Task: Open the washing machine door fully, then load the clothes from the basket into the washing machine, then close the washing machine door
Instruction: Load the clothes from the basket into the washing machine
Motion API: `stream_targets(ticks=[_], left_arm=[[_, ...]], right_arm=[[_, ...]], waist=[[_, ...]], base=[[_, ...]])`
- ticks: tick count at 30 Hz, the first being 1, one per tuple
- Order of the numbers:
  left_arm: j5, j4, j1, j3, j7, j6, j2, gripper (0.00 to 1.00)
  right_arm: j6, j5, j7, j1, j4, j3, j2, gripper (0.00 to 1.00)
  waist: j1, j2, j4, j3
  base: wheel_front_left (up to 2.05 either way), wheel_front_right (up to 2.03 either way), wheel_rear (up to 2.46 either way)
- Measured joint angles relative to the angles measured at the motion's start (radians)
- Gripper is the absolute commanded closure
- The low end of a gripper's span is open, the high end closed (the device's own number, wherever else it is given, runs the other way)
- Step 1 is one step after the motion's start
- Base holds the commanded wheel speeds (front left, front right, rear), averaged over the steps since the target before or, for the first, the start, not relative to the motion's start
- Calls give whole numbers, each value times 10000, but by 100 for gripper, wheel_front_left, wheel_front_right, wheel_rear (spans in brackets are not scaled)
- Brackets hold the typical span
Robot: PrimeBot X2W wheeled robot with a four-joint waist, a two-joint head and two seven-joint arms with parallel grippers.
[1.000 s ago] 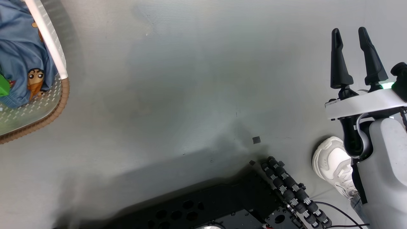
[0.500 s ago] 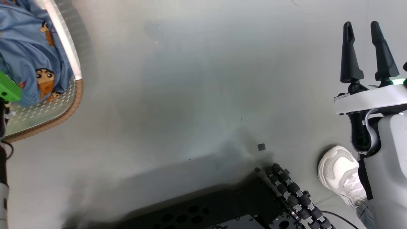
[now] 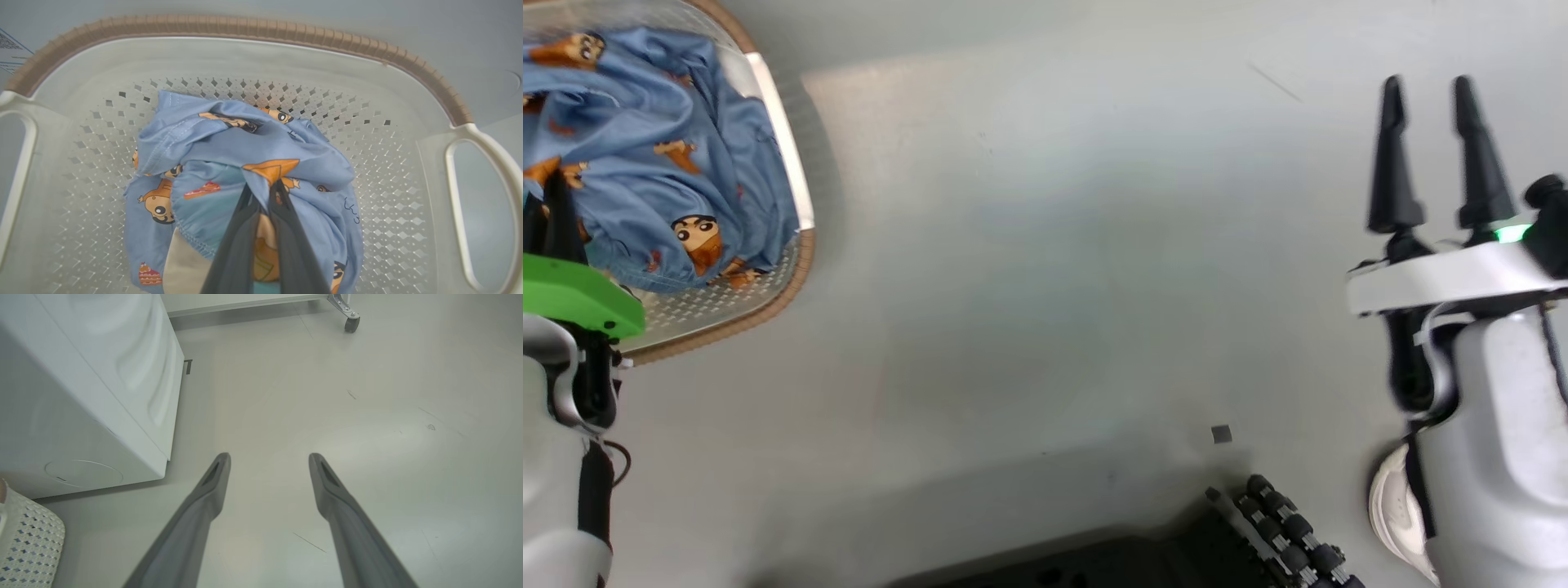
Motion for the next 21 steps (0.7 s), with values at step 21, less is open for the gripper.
stream_targets(ticks=[21], left_arm=[[-614, 180, 1783, -648, -965, 0, -930, 100]], right_arm=[[27, -1122, 0, 2207, -631, -462, 280, 0]], waist=[[0, -1, 645, -3001]], base=[[0, 0, 0]])
